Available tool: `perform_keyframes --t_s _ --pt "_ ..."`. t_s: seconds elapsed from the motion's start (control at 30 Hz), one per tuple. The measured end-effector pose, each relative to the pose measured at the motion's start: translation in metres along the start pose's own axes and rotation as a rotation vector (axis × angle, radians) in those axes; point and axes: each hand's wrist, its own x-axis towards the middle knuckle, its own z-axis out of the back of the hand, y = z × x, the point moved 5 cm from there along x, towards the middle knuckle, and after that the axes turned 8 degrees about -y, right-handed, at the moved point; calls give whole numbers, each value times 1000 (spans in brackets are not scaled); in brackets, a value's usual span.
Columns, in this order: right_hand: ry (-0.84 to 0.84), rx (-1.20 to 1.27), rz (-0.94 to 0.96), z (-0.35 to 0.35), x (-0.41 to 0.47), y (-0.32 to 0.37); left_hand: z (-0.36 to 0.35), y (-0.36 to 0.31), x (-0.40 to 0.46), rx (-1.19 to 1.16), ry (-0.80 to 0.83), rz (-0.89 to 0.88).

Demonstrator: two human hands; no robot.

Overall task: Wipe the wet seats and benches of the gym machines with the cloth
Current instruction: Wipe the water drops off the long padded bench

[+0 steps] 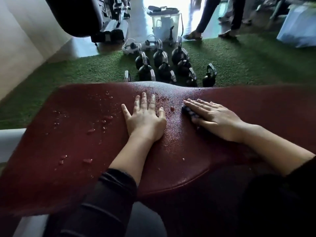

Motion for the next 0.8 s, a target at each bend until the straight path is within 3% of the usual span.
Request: perform_keyframes --t_s 0.2,0.8 --pt "-110 -63 26 -5 1 5 1 -1 2 -12 -18 12" --pt "-101 -24 60 -8 16 18 3 -1 1 -6 -13 42"
